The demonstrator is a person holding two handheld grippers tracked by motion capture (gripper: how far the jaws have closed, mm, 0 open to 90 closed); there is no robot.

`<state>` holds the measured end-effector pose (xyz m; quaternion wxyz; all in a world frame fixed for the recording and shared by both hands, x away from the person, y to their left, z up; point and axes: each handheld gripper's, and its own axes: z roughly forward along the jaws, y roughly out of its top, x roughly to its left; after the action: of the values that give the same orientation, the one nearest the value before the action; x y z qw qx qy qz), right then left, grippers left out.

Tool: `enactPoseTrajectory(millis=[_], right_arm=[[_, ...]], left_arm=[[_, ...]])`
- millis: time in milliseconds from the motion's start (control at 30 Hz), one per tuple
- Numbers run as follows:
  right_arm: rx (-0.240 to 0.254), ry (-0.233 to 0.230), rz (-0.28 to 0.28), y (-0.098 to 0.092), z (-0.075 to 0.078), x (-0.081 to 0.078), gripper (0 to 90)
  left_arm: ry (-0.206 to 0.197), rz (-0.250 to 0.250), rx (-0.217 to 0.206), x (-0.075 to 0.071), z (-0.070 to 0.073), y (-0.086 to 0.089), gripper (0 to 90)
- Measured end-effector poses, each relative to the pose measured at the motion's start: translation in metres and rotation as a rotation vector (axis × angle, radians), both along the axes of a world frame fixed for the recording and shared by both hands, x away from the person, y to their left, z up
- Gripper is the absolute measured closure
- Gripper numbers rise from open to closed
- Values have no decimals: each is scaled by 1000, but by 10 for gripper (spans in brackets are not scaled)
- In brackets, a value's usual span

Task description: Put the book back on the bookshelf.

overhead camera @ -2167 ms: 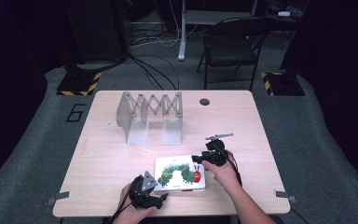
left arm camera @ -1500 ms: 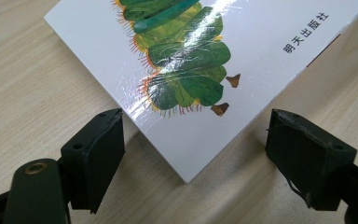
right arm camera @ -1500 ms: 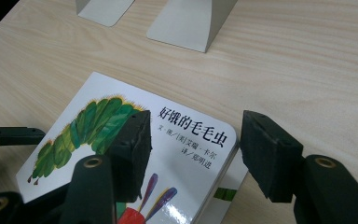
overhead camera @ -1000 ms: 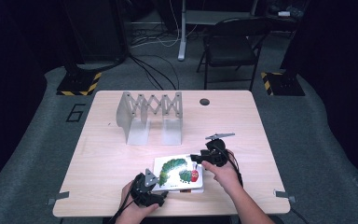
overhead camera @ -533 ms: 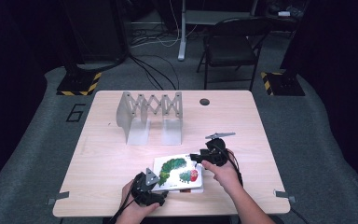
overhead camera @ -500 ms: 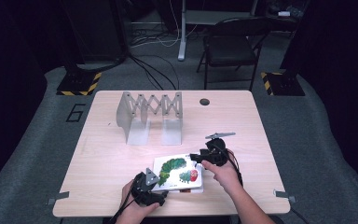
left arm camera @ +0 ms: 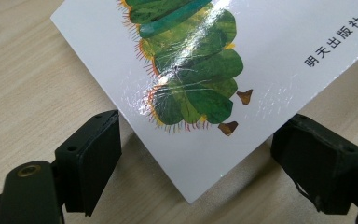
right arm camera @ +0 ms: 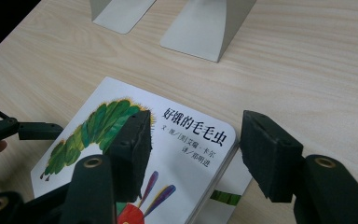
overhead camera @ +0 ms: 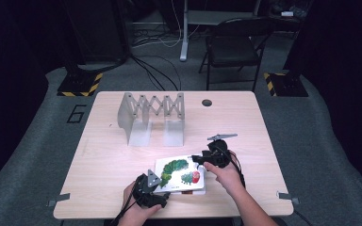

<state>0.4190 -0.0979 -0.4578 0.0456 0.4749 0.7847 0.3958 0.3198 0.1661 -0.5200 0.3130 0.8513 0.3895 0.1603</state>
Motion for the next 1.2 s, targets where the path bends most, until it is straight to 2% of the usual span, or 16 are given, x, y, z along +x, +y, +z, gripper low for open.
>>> enactPoseTrajectory(millis=[233, 333, 367, 467, 500, 633, 733, 800, 933, 1067, 1133, 1200], right_arm=[[4, 17, -6, 0, 0, -1, 433], [4, 17, -5, 0, 1, -1, 433], [4, 20, -3, 0, 0, -1, 434], [15, 28, 5, 0, 0, -1, 447], [26, 34, 13, 0, -1, -1, 447], [15, 34, 10, 2, -2, -1, 447], [17, 36, 9, 1, -2, -1, 447], [16, 33, 12, 1, -2, -1, 447], [12, 25, 13, 1, -4, 0, 447], [15, 36, 8, 2, -3, -1, 447], [13, 41, 6, 2, -4, 0, 447], [4, 34, 10, 2, -5, 0, 447]], left_arm=[[-49, -17, 29, -4, 1, -3, 184], [-43, -21, 31, -5, 2, -3, 191], [-66, -15, 36, -6, 1, -4, 194], [-80, -13, 47, -7, 1, -5, 202], [-100, -19, 60, -9, 1, -7, 206], [-123, -24, 71, -10, 1, -8, 211], [-119, -37, 77, -10, 2, -8, 216], [-148, -44, 99, -12, 2, -10, 226], [-153, -55, 105, -12, 2, -10, 234], [-153, -59, 109, -13, 2, -10, 234], [-173, -51, 110, -14, 1, -11, 235], [-165, -59, 108, -14, 2, -11, 237]])
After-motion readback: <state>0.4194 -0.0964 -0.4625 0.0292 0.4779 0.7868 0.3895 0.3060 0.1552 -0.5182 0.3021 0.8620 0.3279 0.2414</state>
